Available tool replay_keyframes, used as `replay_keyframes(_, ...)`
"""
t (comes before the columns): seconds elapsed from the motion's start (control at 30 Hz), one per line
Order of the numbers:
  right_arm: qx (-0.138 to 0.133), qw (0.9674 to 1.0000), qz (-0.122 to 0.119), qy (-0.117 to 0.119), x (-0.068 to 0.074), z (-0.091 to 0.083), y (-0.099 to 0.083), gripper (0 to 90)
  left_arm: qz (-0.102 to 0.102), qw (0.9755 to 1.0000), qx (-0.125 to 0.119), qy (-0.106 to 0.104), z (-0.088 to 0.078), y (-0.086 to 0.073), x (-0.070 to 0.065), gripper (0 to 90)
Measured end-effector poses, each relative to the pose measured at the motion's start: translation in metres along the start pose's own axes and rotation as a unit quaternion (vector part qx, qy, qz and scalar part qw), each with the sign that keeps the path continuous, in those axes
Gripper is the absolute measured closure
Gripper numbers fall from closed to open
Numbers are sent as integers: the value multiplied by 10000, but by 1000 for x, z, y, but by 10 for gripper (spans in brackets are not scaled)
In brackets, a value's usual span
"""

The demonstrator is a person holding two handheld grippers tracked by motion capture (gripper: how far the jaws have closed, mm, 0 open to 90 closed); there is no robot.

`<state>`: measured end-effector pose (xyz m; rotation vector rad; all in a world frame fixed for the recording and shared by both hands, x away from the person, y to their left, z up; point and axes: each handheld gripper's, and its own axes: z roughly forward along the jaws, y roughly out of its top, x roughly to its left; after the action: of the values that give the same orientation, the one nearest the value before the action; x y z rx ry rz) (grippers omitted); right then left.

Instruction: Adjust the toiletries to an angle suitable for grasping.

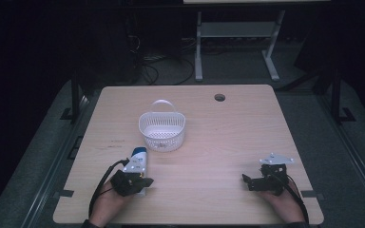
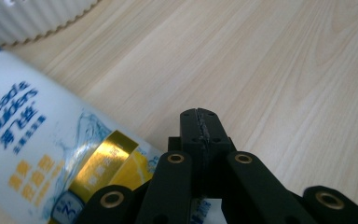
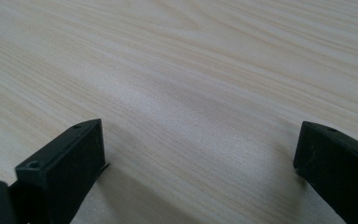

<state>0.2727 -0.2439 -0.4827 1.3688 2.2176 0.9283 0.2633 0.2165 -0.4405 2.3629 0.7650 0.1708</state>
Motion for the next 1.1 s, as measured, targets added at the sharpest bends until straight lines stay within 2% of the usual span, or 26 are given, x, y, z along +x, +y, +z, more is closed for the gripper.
replay_keyframes(0.13,-2,10000,-3,-1,0,0,0,12,-144,9999,-32,59,-8,-11,3,899)
replay_keyframes(0.47,1,10000,2,-1,0,0,0,12,-358,9991,-76,193,-22,-26,10,900)
replay_keyframes(0.7,-2,10000,-2,-1,0,0,0,12,-607,9975,-148,328,-34,-40,16,899)
replay_keyframes(0.9,-1,10000,-2,0,0,0,0,12,-666,9967,-175,420,-41,-47,20,899)
replay_keyframes(1.1,1,10000,1,-2,0,0,0,12,-666,9966,-209,438,-45,-47,20,899)
